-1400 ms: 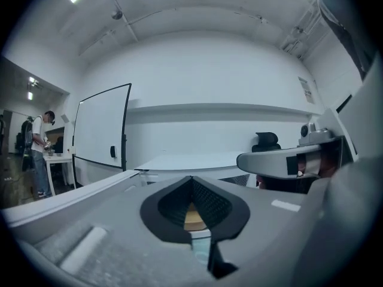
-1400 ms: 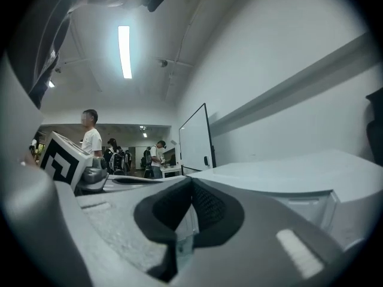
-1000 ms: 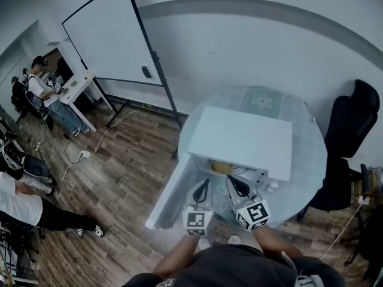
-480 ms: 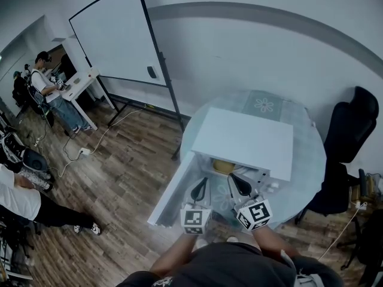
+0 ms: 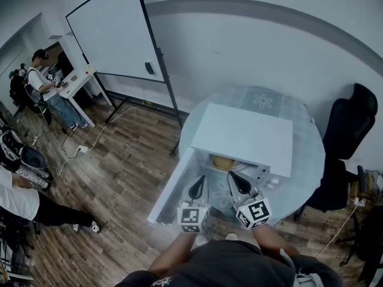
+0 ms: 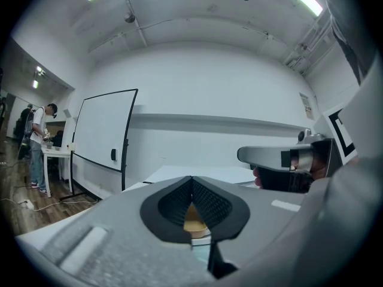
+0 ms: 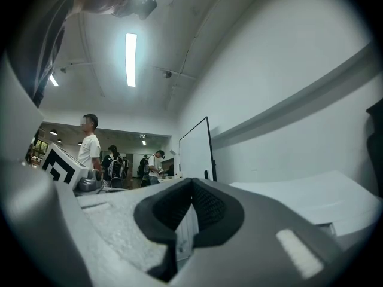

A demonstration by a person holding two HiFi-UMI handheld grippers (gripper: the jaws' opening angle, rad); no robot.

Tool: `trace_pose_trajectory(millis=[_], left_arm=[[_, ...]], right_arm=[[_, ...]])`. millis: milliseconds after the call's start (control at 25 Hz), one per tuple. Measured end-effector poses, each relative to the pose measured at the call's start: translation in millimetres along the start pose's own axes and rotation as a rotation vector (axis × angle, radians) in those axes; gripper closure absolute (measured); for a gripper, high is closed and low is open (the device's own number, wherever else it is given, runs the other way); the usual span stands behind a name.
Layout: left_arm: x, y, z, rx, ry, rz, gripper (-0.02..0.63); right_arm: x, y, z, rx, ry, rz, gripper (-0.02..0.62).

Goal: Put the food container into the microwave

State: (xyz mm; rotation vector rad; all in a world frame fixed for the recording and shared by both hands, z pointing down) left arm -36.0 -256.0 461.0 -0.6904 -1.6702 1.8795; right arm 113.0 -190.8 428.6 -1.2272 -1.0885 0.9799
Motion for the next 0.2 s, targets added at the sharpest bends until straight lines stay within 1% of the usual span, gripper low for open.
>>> trace_pose_trajectory(millis=[200], left_arm=[[-5.0, -5.5, 1.5, -0.003, -0.004, 0.012, 0.601]], right_arm=[[-2.1, -1.2, -3.2, 0.004, -0.002, 0.000, 0.594]])
Point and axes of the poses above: the fingertips, and each gripper's own axes: x backward along the fingers, z to its left, y out of its top, the point moved 7 cm from there along x, backward along the fingers, and after that the axes turned 4 degrees about x, right-handed, at the moved point
